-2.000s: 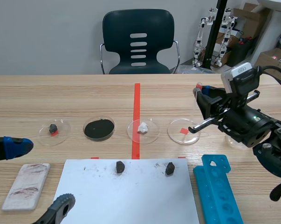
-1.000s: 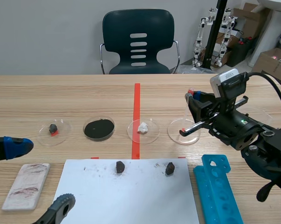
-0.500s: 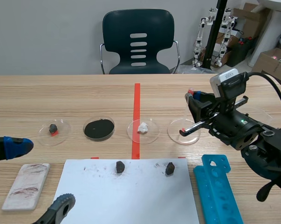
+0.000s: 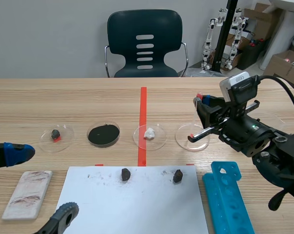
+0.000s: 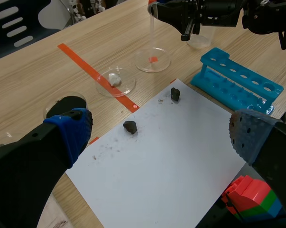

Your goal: Draw acid from the petri dish

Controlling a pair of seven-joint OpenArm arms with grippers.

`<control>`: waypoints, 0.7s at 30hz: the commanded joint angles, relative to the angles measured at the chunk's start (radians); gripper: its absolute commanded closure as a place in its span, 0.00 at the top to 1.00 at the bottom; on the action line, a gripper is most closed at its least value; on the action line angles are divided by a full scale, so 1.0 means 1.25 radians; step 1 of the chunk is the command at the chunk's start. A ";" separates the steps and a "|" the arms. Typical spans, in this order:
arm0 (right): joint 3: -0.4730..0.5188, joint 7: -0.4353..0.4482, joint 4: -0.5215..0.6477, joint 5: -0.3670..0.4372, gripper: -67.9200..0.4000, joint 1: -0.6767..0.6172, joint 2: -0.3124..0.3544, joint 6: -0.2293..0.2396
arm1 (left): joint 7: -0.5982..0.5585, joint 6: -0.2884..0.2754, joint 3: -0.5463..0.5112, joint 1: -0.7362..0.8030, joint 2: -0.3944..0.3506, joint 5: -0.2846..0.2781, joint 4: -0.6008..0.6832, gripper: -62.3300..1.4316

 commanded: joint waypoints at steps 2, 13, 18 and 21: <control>0.001 -0.003 0.001 0.006 0.09 0.016 0.007 -0.003 | -0.012 0.002 -0.005 -0.002 0.002 -0.008 0.004 0.97; 0.001 -0.002 0.001 0.006 0.15 0.016 0.007 -0.003 | -0.012 0.002 -0.005 -0.002 0.002 -0.008 0.004 0.97; 0.001 0.000 0.001 0.006 0.15 0.016 0.007 -0.002 | -0.012 0.002 -0.005 -0.002 0.002 -0.008 0.004 0.97; 0.001 0.000 0.001 0.006 0.15 0.016 0.007 -0.002 | -0.012 0.002 -0.005 -0.002 0.002 -0.008 0.004 0.97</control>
